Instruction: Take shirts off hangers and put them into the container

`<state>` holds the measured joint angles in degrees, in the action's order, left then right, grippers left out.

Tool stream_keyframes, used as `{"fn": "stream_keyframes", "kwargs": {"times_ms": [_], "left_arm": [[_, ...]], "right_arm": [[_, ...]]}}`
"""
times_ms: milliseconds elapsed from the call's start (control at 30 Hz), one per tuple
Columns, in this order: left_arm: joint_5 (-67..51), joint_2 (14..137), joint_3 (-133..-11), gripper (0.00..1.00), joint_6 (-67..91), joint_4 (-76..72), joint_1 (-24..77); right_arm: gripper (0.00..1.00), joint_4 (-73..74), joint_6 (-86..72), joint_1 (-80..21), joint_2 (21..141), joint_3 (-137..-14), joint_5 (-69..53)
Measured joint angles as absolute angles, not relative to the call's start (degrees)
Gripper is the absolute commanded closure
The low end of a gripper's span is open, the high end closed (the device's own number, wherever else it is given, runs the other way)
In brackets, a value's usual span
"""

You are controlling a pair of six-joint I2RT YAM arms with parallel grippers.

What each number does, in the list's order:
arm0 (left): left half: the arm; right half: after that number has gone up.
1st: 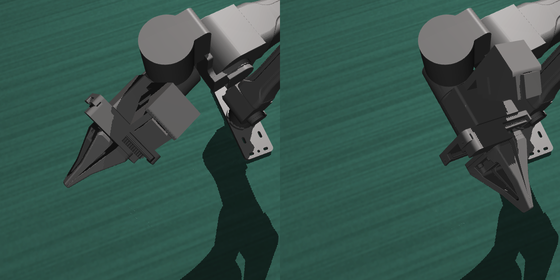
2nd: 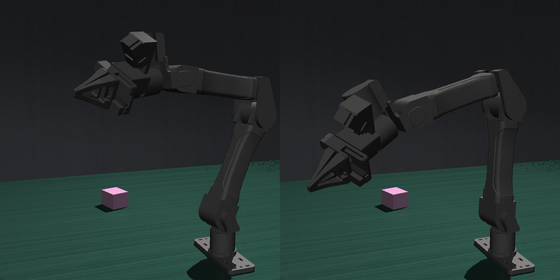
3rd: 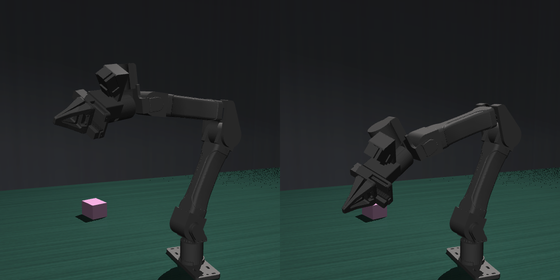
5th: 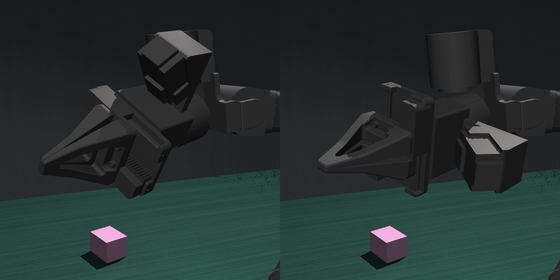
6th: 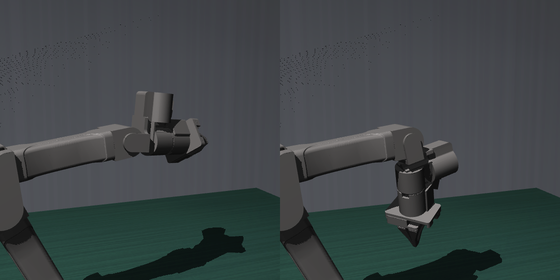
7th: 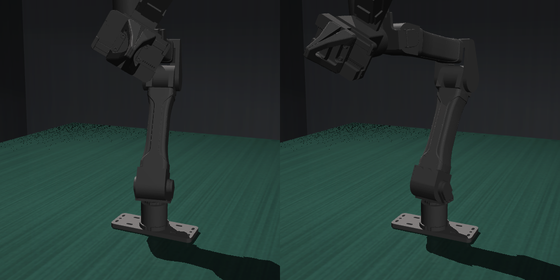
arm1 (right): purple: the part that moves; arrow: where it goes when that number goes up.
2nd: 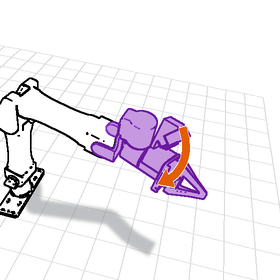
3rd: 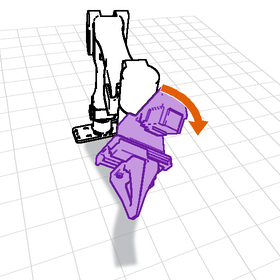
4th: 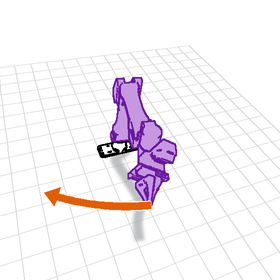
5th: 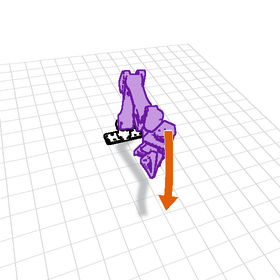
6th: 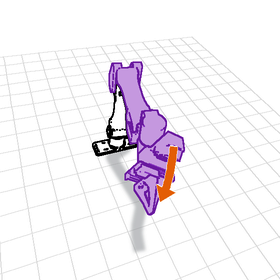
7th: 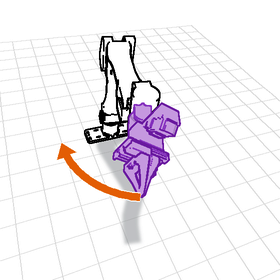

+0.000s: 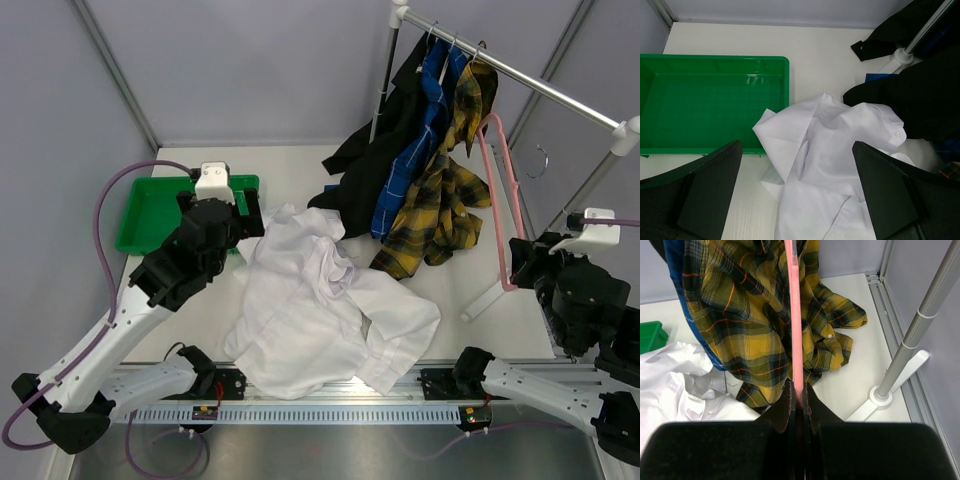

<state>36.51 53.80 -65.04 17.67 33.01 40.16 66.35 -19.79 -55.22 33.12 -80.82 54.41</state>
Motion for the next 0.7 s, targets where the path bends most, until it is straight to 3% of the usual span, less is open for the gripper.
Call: {"fn": "stream_keyframes", "kwargs": {"times_ms": [533, 700], "left_arm": [[35.7, 52.9, -60.2, 0.01, 17.3, 31.1, 36.4], [34.9, 51.5, -59.4, 0.01, 17.3, 30.4, 35.4]], "right_arm": [[1.0, 63.4, -21.2, -54.9, 49.2, -91.4, 62.4], [1.0, 60.5, -20.3, -47.7, 54.3, -92.8, 59.3]]}}
